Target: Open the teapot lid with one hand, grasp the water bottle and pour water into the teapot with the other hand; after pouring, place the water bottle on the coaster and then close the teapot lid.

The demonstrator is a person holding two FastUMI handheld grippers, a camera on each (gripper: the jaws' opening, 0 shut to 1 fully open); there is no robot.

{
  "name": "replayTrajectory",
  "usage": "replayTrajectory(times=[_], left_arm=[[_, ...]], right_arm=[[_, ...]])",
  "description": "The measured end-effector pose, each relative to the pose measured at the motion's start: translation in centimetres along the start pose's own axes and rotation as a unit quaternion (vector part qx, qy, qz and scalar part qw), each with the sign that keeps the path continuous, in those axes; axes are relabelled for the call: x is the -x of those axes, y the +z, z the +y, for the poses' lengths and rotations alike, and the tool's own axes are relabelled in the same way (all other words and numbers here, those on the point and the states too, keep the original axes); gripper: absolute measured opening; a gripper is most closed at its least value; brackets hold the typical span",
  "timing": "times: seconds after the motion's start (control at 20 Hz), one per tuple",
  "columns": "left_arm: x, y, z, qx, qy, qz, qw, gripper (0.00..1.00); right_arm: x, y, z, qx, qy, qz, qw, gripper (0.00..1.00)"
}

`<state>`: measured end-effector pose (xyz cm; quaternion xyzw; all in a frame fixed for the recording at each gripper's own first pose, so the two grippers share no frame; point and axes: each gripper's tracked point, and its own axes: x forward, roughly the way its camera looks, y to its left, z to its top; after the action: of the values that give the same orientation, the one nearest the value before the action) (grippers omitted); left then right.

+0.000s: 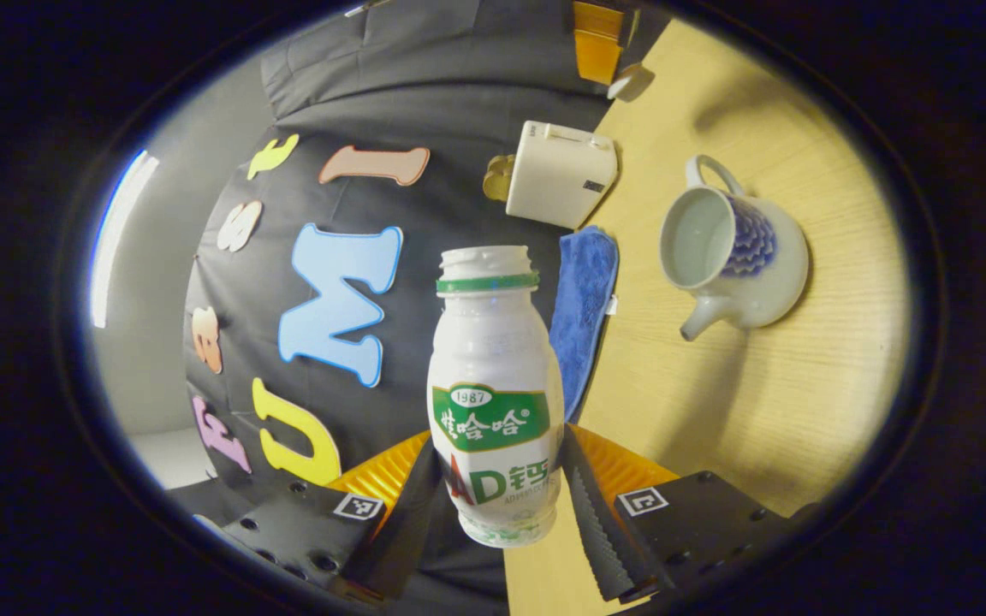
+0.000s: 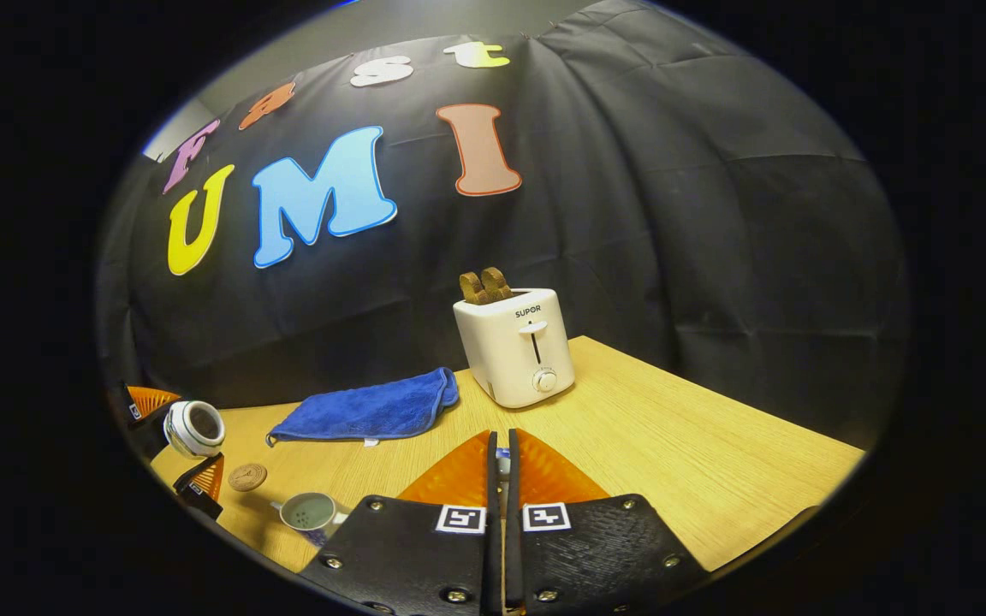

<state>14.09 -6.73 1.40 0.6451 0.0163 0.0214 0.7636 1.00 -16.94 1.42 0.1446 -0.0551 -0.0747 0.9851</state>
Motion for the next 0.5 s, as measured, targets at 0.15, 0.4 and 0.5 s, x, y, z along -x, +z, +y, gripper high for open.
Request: replayTrajectory(times=[0.15, 0.4, 0.5], left_arm=[[-0.2, 0.6, 0.0, -0.028, 0.004, -0.006, 1.0, 0.78], [-0.3, 1.3, -0.1, -0.073, 0.008, -0.016, 0.997, 0.9], [-0.5, 1.4, -0.3, -0.087, 0.008, -0.018, 0.996, 0.9]], right_arm=[[0.0, 0.0, -0.1, -0.002, -0.001, 0.0, 1.0, 0.01], [0.0, -0.1, -0.2, -0.005, 0.0, 0.002, 1.0, 0.01], [-0.1, -0.1, -0.1, -0.005, 0.0, 0.003, 1.0, 0.01]])
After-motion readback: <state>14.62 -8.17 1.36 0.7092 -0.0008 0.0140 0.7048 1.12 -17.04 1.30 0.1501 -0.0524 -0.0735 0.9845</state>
